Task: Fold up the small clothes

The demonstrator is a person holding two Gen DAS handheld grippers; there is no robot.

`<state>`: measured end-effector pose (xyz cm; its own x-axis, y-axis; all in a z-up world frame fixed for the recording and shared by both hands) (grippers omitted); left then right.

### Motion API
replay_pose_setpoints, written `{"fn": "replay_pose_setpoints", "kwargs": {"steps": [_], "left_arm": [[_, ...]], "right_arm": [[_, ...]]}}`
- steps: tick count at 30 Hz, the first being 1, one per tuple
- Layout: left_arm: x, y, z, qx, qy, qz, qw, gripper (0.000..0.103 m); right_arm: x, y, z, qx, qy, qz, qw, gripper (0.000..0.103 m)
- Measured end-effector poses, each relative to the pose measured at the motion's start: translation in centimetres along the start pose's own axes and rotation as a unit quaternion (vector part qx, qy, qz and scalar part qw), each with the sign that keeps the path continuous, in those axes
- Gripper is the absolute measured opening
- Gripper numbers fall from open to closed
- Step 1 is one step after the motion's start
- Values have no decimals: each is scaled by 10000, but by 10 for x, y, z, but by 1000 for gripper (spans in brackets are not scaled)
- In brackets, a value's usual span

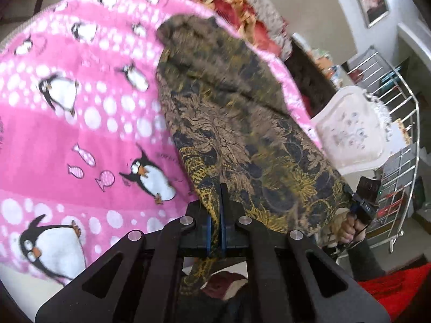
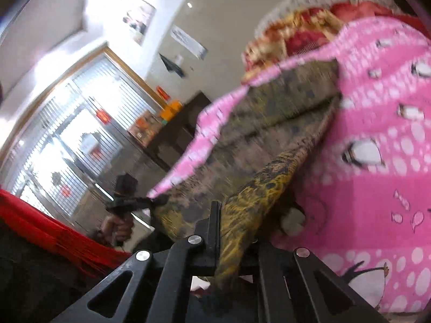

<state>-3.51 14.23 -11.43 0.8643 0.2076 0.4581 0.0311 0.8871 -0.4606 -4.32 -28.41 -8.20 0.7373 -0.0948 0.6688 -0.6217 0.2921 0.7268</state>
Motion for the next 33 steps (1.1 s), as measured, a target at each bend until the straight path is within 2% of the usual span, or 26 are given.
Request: {"fn": "replay_pose_setpoints", "kwargs": {"steps": [4,7,12,15,17,20,21,24,28,31,32,33], "left_arm": [[0,-4,19,-196,-178,-6,9996,2],[-6,-4,32,-409,-217,52,9989,2],[-20,-15,57,-865,-112,36,9962,2],[-8,-14,66,-971,-279,189,9947,2],[13,-11,62,-969,-427,396,9936,2],[63,-3,54,-1017,-752,809,9887,2],[79,-3,52,-1032,-835,835,9876,2],[140,-5,32,-759,-1053,744,9888,2],[221,5,-18,-397,-1059,783,9905,2],[260,15,-65,-199,-891,922,9916,2],[269,18,-78,-117,-852,935,9919,2],[279,21,-92,58,-832,889,9925,2]], "right_arm": [[6,28,12,306,-381,99,9988,3],[4,48,17,440,-476,210,9977,3],[3,78,31,437,-557,295,9971,3],[14,81,48,428,-827,276,9953,3],[28,70,54,279,-996,198,9944,3],[59,36,47,85,-1248,-92,9921,3],[69,29,43,65,-1288,-142,9916,3],[108,1,23,-113,-1323,-202,9909,3],[166,-52,-13,-390,-1359,-387,9892,3],[197,-104,-38,-774,-1342,-649,9858,3],[206,-127,-48,-1030,-1284,-716,9838,3],[212,-144,-55,-1164,-1241,-792,9822,3]]}}
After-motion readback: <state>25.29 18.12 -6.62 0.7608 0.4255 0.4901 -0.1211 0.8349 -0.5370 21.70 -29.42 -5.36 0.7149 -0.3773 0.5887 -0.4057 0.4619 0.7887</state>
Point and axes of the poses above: each gripper's, at about its wrist camera, not at the fingertips, and z roughly against the way its jaws point, y to its left, x to its top, the point moved 9 cm from there along -z, roughly the way its jaws point, and after that the axes turned 12 degrees about x, right-handed, at the moved point
